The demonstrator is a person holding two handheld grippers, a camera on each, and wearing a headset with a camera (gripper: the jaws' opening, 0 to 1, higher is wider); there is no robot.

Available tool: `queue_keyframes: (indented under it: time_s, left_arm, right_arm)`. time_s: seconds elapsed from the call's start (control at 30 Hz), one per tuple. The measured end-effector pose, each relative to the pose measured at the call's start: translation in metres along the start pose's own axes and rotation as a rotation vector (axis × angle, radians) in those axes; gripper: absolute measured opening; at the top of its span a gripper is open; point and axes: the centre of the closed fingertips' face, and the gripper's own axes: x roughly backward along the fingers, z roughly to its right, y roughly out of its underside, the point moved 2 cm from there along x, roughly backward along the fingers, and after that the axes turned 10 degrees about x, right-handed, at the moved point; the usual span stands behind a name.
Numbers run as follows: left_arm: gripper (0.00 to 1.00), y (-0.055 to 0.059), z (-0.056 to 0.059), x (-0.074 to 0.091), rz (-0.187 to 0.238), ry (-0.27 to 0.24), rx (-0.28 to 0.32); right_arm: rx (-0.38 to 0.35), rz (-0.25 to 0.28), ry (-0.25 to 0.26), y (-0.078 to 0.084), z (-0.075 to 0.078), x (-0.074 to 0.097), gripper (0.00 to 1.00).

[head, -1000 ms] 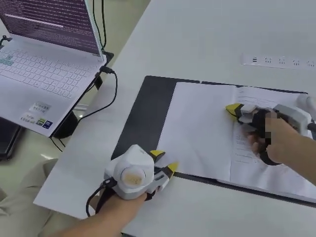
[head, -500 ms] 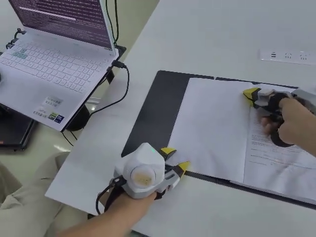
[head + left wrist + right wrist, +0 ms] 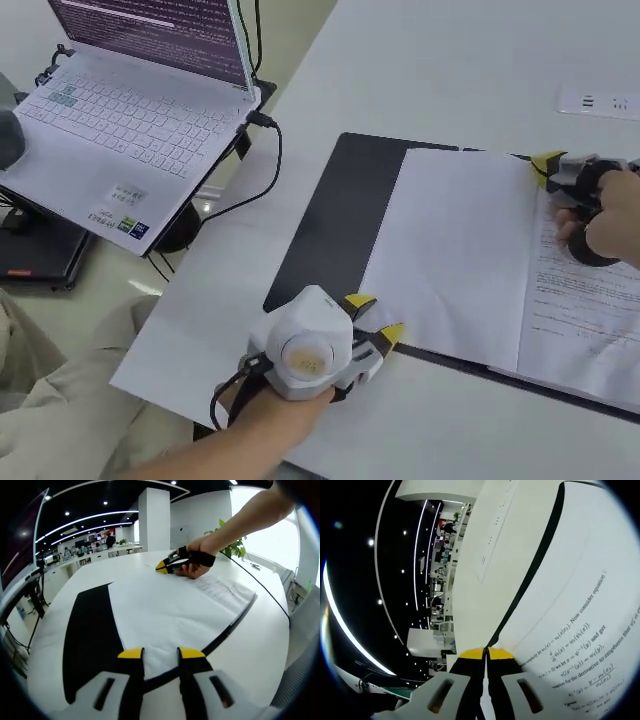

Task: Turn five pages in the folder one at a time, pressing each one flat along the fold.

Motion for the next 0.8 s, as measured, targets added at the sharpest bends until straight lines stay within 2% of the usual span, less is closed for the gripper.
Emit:
queue_keyframes:
  time_s: [0.27,0.8]
  left_arm:
    - [0.25,0.001,0.000,-0.001,0.001,0.001,0.001]
    - [0.25,-0.001,-0.001,-0.001,0.001,0.002,0.003]
  right_arm:
    - [-0.019,0.008,-0.002,-0.001,0.000,0.001,0.00]
    - [-0.017,-0.080,-0.012,0.018,0.002,0.017,0.00]
